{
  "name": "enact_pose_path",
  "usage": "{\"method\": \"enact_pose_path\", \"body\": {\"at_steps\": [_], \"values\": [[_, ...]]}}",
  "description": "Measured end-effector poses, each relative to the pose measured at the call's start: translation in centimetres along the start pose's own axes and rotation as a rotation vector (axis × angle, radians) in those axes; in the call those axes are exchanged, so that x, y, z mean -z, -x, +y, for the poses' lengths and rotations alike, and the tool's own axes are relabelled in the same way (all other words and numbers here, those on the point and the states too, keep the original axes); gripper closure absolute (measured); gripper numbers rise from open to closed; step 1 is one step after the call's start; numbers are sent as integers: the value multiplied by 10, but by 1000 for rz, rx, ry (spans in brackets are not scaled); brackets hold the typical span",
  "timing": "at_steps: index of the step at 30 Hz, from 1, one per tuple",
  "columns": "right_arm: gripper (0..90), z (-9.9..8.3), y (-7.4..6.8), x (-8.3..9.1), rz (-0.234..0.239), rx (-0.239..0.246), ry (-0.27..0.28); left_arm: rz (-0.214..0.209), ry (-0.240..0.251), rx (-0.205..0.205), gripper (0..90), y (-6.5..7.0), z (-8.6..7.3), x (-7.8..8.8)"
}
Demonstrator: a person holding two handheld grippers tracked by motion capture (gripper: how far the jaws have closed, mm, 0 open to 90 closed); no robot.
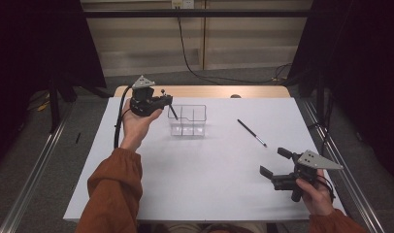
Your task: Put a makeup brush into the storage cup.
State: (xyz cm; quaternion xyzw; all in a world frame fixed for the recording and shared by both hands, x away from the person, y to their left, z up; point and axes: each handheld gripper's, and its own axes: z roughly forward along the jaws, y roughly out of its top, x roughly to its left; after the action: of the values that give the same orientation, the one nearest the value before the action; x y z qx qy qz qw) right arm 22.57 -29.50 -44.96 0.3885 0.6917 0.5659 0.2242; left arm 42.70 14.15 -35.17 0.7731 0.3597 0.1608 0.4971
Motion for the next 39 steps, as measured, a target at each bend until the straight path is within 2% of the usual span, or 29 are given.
{"method": "enact_pose_path", "body": {"at_steps": [15,30,31,33,35,36,38,39], "values": [[0,0,0,0,1,-1,1,1,-34,19,839,-1,-14,-13],[0,0,0,0,4,-4,6,-14,-60,13,825,-1,-19,-21],[0,0,0,0,4,-4,4,-10,-57,24,779,0,-19,-21],[0,0,0,0,5,-3,4,2,-55,15,714,-1,-19,-21],[0,0,0,0,5,-2,4,12,-46,35,620,-1,-19,-21],[0,0,0,0,6,-3,5,16,-45,21,589,-2,-20,-20],[0,0,0,0,6,-4,4,29,-38,24,551,-3,-20,-19],[0,0,0,0,5,-4,4,32,-37,30,499,-4,-20,-19]]}}
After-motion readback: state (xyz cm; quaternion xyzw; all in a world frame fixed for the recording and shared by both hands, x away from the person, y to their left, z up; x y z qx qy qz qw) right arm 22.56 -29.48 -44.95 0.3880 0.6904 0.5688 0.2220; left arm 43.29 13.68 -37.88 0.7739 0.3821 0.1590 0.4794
